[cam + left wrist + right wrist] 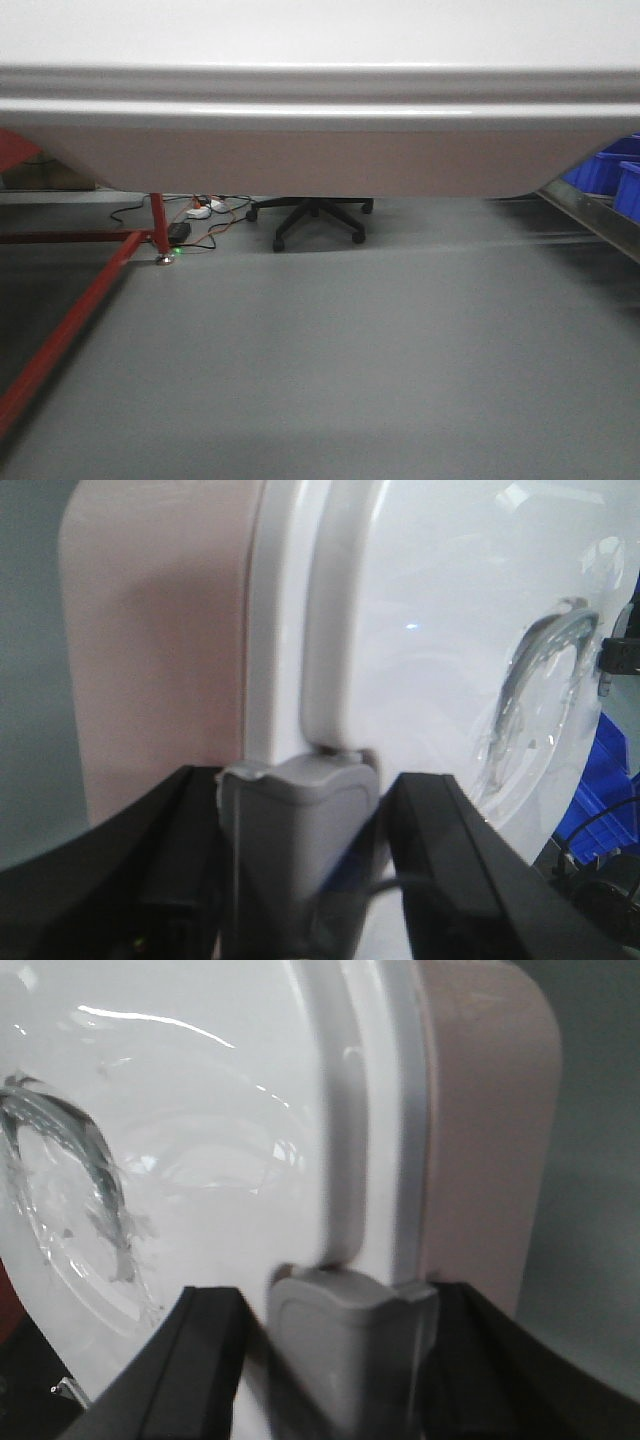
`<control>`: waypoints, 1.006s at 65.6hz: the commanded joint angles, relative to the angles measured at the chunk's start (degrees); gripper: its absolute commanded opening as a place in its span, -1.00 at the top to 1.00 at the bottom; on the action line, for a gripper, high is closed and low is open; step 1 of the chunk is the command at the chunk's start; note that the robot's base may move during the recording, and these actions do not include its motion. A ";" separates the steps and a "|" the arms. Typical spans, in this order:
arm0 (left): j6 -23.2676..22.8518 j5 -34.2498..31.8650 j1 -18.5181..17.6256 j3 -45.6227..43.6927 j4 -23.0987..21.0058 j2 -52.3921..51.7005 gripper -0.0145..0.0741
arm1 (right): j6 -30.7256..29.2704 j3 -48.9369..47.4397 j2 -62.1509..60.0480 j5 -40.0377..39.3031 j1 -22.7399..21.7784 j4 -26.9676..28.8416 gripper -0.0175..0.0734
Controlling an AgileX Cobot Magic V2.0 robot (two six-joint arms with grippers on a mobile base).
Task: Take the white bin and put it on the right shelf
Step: 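Hold the bin with both grippers while driving toward the shelving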
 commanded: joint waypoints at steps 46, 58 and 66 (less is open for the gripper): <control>0.80 3.81 -1.09 -1.84 -8.84 -1.13 0.20 | -0.68 -1.67 -0.86 6.56 0.52 9.03 -0.13; 0.80 3.81 -1.09 -1.84 -8.84 -1.13 0.20 | -0.68 -1.67 -0.86 6.56 0.52 9.03 -0.13; 0.80 3.81 -1.09 -1.84 -8.84 -1.13 0.20 | -0.68 -1.67 -0.86 6.56 0.52 9.03 -0.13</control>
